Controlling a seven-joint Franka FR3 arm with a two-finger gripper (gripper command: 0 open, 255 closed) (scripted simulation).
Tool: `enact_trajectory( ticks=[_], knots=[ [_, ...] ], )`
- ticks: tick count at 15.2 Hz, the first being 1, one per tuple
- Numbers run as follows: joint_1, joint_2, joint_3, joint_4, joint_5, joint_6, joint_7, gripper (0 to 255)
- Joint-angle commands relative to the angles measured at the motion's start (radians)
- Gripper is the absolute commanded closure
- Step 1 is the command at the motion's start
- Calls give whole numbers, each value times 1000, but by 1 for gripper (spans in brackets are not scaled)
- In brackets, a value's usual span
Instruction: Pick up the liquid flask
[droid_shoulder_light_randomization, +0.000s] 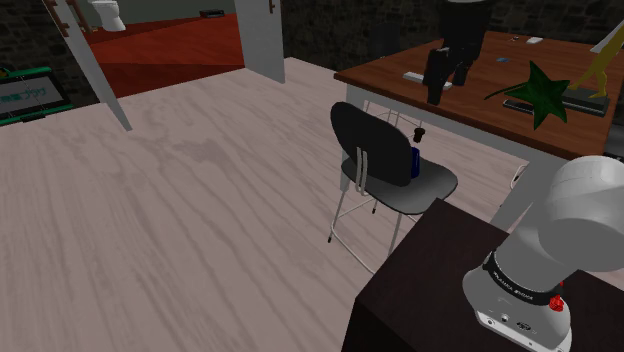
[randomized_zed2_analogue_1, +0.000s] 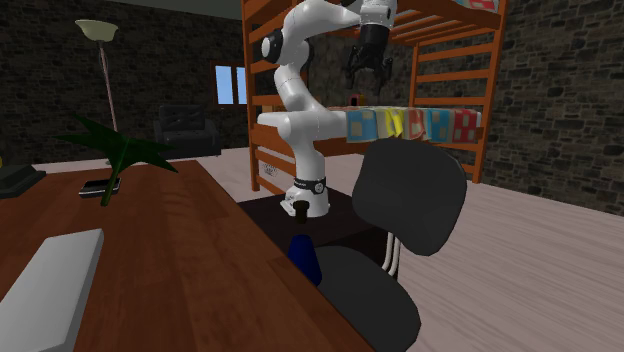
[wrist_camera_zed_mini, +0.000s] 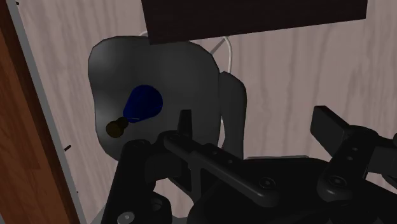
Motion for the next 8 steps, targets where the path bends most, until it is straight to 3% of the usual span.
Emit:
enact_trajectory(
  ticks=[1, 8],
  knots=[
    [0, 0, 0, 0, 0, 0, 0, 0],
    [-39, 54, -123, -117, -96, 195, -114, 0]
  ],
)
